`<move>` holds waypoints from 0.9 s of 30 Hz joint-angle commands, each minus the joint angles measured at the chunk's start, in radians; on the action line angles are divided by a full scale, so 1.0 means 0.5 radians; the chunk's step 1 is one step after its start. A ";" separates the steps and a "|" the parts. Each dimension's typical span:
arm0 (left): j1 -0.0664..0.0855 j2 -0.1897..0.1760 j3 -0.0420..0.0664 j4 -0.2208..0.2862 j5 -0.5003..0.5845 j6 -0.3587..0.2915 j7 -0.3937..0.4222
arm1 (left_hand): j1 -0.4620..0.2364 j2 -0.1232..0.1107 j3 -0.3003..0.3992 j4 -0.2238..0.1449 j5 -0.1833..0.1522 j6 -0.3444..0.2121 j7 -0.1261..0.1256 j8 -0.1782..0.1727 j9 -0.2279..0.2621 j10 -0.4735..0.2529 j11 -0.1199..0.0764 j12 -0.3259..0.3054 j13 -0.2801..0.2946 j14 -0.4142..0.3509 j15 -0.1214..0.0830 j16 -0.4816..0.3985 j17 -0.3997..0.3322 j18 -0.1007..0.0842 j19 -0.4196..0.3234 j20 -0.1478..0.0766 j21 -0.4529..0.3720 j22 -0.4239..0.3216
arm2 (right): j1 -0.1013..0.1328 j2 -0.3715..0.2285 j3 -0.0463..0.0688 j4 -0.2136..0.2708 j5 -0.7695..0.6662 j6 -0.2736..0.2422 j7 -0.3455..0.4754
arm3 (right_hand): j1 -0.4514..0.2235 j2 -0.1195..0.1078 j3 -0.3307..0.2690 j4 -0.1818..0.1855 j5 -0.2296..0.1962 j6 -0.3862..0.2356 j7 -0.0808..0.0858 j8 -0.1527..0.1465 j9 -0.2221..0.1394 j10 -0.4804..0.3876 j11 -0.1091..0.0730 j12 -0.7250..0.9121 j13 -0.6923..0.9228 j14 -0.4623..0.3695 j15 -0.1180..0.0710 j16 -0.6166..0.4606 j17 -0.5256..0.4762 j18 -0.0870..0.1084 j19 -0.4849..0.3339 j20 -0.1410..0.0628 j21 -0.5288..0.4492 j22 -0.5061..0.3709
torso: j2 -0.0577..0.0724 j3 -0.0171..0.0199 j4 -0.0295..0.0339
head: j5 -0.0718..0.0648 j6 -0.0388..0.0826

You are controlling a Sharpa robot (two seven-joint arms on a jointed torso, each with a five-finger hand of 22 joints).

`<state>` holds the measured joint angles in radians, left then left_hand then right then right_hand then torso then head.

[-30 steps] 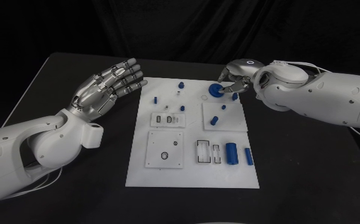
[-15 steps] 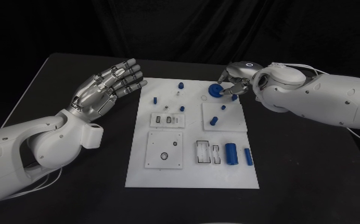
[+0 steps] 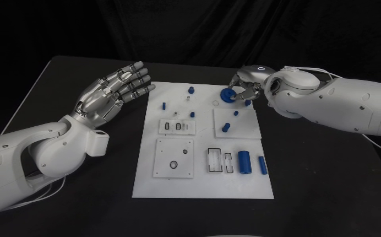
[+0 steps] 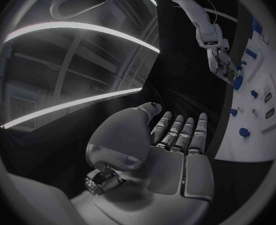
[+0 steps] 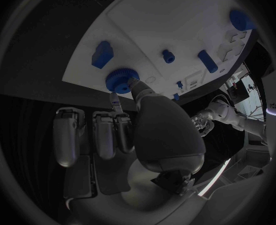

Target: Assemble the parts on the task board

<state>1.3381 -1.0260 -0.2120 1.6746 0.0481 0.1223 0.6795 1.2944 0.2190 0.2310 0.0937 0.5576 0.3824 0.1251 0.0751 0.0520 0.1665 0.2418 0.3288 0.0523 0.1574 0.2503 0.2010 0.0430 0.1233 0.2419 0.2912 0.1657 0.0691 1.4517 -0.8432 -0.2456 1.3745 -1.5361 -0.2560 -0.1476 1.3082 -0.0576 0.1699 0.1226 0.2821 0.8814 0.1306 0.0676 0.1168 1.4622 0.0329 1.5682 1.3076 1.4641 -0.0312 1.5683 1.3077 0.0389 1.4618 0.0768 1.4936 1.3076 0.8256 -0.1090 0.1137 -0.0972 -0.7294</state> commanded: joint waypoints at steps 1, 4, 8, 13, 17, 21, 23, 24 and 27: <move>-0.002 0.007 0.002 -0.002 0.006 0.037 0.224 | -0.017 -0.001 0.016 0.001 0.002 0.000 0.009 0.011 0.003 -0.001 0.010 0.007 0.003 -0.013 0.001 0.004 -0.001 -0.035 -0.007 0.003 -0.008 -0.003 | -0.009 0.008 0.001 -0.011 -0.003 0.011 -0.006 | -0.018 0.005 -0.005 0.008 0.000 0.014 0.001 0.015 0.000 0.217 0.011 0.005 0.526 0.213 0.008 0.005 0.526 -0.008 0.052 0.010 -0.008 0.304 | 0.000 0.0005 0.001 | -0.001 -0.003; -0.003 0.010 0.002 -0.006 0.006 0.041 0.223 | -0.019 0.000 0.023 0.002 0.002 0.000 0.011 0.011 0.003 0.000 0.014 0.011 0.004 -0.015 0.002 0.004 -0.002 -0.036 -0.007 0.003 -0.009 -0.004 | -0.016 0.022 0.001 -0.024 -0.003 0.024 -0.004 | -0.024 0.004 -0.007 0.009 -0.021 0.030 0.001 0.020 0.004 0.217 0.014 0.005 0.526 0.213 0.010 0.005 0.526 -0.008 0.053 0.012 -0.008 0.305 | 0.000 0.0004 0.000 | -0.005 -0.003; -0.004 0.014 0.002 -0.011 0.006 0.045 0.223 | -0.020 0.000 0.026 0.002 0.002 -0.002 0.012 0.011 0.003 0.000 0.015 0.012 0.004 -0.016 0.002 0.004 -0.002 -0.037 -0.008 0.003 -0.009 -0.004 | -0.033 0.039 0.001 -0.043 -0.003 0.034 0.004 | -0.025 0.003 -0.007 0.008 -0.030 0.033 0.002 0.021 0.004 0.217 0.015 0.005 0.526 0.213 0.011 0.005 0.526 -0.008 0.052 0.013 -0.009 0.304 | 0.000 0.0005 0.000 | -0.008 -0.004; -0.005 0.013 0.002 -0.014 0.006 0.048 0.221 | -0.022 0.001 0.029 0.002 0.002 -0.003 0.013 0.011 0.002 0.000 0.017 0.012 0.004 -0.017 0.002 0.004 -0.002 -0.037 -0.009 0.003 -0.010 -0.004 | -0.059 0.064 0.001 -0.074 -0.003 0.015 0.034 | -0.007 0.014 0.007 -0.006 -0.011 0.078 -0.002 0.040 0.017 0.217 0.018 0.005 0.526 0.213 0.014 0.005 0.526 -0.008 0.053 0.016 -0.009 0.306 | 0.000 0.0007 0.000 | -0.005 -0.004; -0.005 0.010 0.002 -0.016 0.006 0.049 0.219 | -0.022 0.001 0.029 0.002 0.002 -0.003 0.013 0.011 0.002 0.000 0.017 0.012 0.004 -0.017 0.002 0.004 -0.002 -0.037 -0.009 0.003 -0.010 -0.004 | -0.072 0.072 0.001 -0.088 -0.003 -0.033 0.066 | 0.035 0.028 0.049 -0.046 0.129 0.210 -0.030 0.109 0.068 0.217 0.003 0.005 0.526 0.213 0.003 0.005 0.526 -0.006 0.050 0.007 -0.015 0.303 | 0.000 0.0006 0.000 | -0.003 -0.005; -0.006 0.005 0.002 -0.019 0.006 0.049 0.218 | -0.022 0.001 0.029 0.002 0.002 -0.003 0.013 0.011 0.002 0.000 0.017 0.012 0.004 -0.017 0.002 0.004 -0.002 -0.037 -0.009 0.003 -0.010 -0.004 | -0.079 0.072 0.002 -0.087 -0.003 -0.123 0.113 | 0.091 0.030 0.087 -0.112 0.295 0.334 -0.061 0.207 0.144 0.217 -0.014 0.005 0.526 0.213 -0.012 0.005 0.526 -0.006 0.050 -0.007 -0.018 0.305 | -0.003 0.0002 -0.002 | 0.002 -0.004; -0.006 0.003 0.002 -0.020 0.006 0.050 0.217 | -0.022 0.001 0.029 0.002 0.002 -0.003 0.013 0.011 0.002 0.000 0.017 0.012 0.004 -0.017 0.002 0.004 -0.002 -0.037 -0.009 0.003 -0.010 -0.004 | -0.080 0.068 0.002 -0.075 -0.003 -0.177 0.135 | 0.111 0.031 0.100 -0.143 0.385 0.360 -0.069 0.256 0.189 0.217 -0.019 0.005 0.526 0.213 -0.018 0.005 0.526 -0.007 0.052 -0.013 -0.017 0.308 | -0.003 0.0002 -0.002 | 0.002 -0.002; -0.006 0.003 0.002 -0.020 0.006 0.050 0.217 | -0.022 0.001 0.029 0.002 0.002 -0.003 0.013 0.011 0.002 0.000 0.017 0.012 0.004 -0.017 0.002 0.004 -0.002 -0.037 -0.009 0.003 -0.010 -0.004 | -0.080 0.066 0.002 -0.069 -0.003 -0.194 0.141 | 0.115 0.031 0.104 -0.157 0.425 0.366 -0.075 0.284 0.217 0.217 -0.024 0.005 0.526 0.213 -0.022 0.005 0.526 -0.007 0.054 -0.016 -0.015 0.311 | -0.003 0.0002 -0.002 | 0.002 0.002; -0.007 0.000 0.002 -0.020 0.006 0.049 0.217 | -0.022 0.001 0.029 0.002 0.002 -0.003 0.013 0.011 0.002 0.000 0.017 0.012 0.004 -0.017 0.002 0.004 -0.002 -0.037 -0.009 0.003 -0.010 -0.004 | -0.075 0.054 0.003 -0.022 -0.003 -0.251 0.154 | 0.113 0.031 0.107 -0.175 0.476 0.360 -0.082 0.328 0.267 0.217 -0.030 0.005 0.526 0.213 -0.028 0.005 0.526 -0.010 0.061 -0.023 -0.010 0.319 | -0.003 0.0004 -0.002 | 0.007 0.007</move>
<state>1.3364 -1.0261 -0.2119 1.6633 0.0485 0.1322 0.6796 1.2944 0.2190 0.2392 0.0939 0.5576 0.3823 0.1251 0.0751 0.0520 0.1664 0.2418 0.3287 0.0530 0.1574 0.2502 0.2011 0.0429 0.1233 0.2419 0.2912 0.1657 0.0684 1.4205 -0.8134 -0.2411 1.3550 -1.5328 -0.3386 -0.0936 1.3596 -0.0506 0.2240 0.0380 0.5192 0.9888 0.1488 0.1217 0.0289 1.4665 0.0228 1.5681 1.3074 1.4659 -0.0403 1.5682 1.3076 0.0391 1.4653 0.0731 1.4895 1.3074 0.8243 -0.1086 0.1130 -0.0950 -0.7277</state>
